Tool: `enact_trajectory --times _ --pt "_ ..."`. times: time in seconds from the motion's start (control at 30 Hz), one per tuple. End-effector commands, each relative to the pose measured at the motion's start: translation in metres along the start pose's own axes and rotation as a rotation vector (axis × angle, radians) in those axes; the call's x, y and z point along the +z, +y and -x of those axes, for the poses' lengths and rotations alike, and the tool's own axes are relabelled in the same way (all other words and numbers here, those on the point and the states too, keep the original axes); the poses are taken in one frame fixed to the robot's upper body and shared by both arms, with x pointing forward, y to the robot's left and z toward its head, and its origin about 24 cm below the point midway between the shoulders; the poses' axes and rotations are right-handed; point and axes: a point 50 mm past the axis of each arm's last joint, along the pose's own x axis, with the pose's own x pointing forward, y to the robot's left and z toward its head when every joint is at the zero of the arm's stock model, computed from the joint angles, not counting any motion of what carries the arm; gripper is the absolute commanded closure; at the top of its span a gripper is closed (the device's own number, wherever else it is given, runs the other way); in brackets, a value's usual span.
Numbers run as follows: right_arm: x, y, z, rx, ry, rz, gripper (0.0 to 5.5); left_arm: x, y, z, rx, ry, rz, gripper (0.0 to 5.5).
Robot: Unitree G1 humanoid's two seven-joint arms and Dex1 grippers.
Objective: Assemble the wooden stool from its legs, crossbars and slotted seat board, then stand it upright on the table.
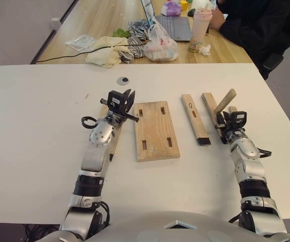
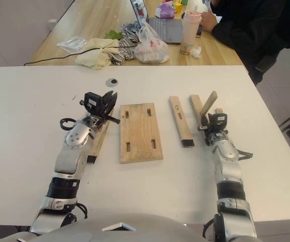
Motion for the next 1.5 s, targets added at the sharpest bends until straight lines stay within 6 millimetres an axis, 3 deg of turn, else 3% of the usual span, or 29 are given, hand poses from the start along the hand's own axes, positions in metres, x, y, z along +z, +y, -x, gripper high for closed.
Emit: enact_trajectory --times 0.03,0.2,0.3,0.4,0.53,0.67,0.77,0.9,0.97,1.13,1.3,1.4,1.5 --pt "-0.017 0.009 0.030 0.182 0.316 0.002 3.67 -0.003 -0.003 0.007 0.056 -0.005 -0.001 4.88" --pt "0.031 -0.012 0.033 0.270 0.424 0.161 2.74 -0.007 -0.003 0.009 0.112 -0.011 0.011 4.88" --pt "0.047 -0.020 0.033 0.250 0.423 0.216 2.28 -0.008 -0.002 0.010 0.128 -0.016 0.012 4.88" --pt "0.057 -0.025 0.028 0.213 0.400 0.241 2.15 -0.009 -0.001 0.010 0.140 -0.020 0.014 4.88" --pt "0.047 -0.025 0.024 0.207 0.447 0.212 2.15 -0.009 -0.003 0.005 0.123 -0.024 0.009 4.88" --pt "0.018 -0.024 0.027 0.208 0.554 0.121 2.15 -0.006 -0.001 0.000 0.095 -0.030 -0.004 4.88" --pt "0.004 -0.025 0.029 0.197 0.591 0.087 2.66 -0.006 0.001 -0.002 0.083 -0.029 -0.016 4.88" --pt "0.003 -0.023 0.028 0.191 0.566 0.058 3.37 -0.006 0.009 -0.005 0.147 -0.038 -0.091 4.88" --pt "0.008 -0.027 0.024 0.156 0.524 0.052 3.48 -0.006 0.008 -0.004 0.117 -0.054 0.023 4.88" --pt "0.043 -0.026 0.010 0.207 0.385 0.065 3.48 0.018 0.003 0.005 -0.051 -0.226 0.474 4.16" --pt "0.126 0.005 -0.015 0.444 0.042 0.076 3.48 0.040 -0.006 0.014 -0.334 -0.373 0.845 3.46" --pt "0.165 0.029 -0.008 0.707 -0.119 -0.014 3.48 0.050 -0.006 0.018 -0.443 -0.449 0.983 3.01" --pt "0.182 0.041 0.007 0.926 -0.130 -0.028 3.48 0.058 -0.004 0.022 -0.509 -0.490 1.031 2.59"
